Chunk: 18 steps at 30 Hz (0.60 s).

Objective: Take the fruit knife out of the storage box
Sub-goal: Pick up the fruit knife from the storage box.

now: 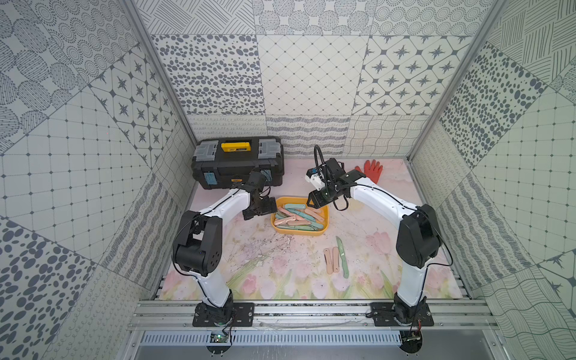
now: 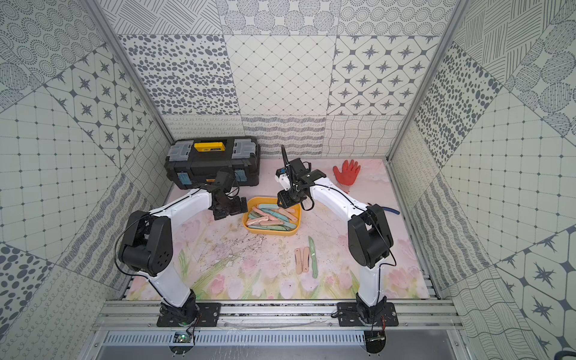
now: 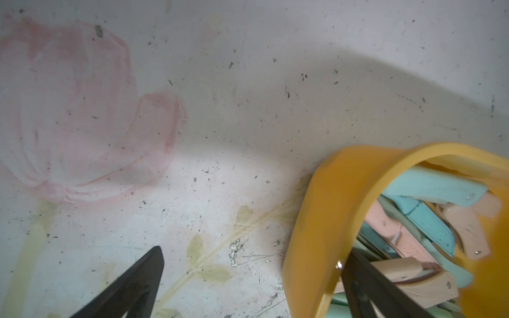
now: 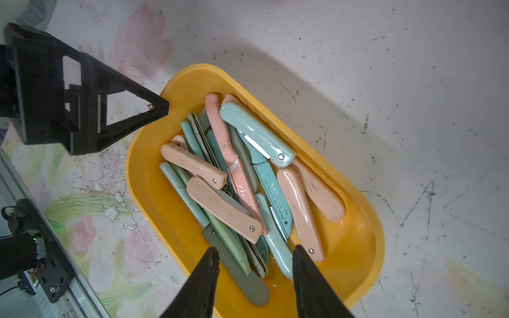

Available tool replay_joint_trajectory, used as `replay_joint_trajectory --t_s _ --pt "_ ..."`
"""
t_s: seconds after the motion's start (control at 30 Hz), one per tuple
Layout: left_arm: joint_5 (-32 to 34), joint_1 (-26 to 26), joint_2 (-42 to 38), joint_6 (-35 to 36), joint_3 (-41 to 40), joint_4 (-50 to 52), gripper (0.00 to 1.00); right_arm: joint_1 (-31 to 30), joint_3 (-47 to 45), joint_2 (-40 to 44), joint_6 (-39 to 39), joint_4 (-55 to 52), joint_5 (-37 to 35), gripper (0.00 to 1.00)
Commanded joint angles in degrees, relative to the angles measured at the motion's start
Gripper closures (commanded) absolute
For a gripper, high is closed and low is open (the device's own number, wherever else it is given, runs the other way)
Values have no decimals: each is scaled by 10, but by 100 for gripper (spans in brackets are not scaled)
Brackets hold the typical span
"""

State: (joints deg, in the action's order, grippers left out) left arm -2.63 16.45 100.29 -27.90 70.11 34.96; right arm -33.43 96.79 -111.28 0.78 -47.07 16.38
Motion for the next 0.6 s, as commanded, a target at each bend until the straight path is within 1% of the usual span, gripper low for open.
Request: replay_joint_trajectory --t_s 0.0,0.17,0.27,0.37,0.57 --pt "6 1 -3 -1 0 11 2 -4 69 -40 -58 -59 -8 53" --pt "6 0 -2 -1 -2 11 2 -4 134 -114 -74 -110 -6 53" --pt "7 1 -2 0 -2 10 2 -12 161 -148 -78 -140 -29 55" --pt "6 1 -2 0 -2 10 1 -19 159 -163 -77 -150 -54 56" --pt "4 1 0 -1 -2 8 2 -23 139 -165 -69 -130 -68 56"
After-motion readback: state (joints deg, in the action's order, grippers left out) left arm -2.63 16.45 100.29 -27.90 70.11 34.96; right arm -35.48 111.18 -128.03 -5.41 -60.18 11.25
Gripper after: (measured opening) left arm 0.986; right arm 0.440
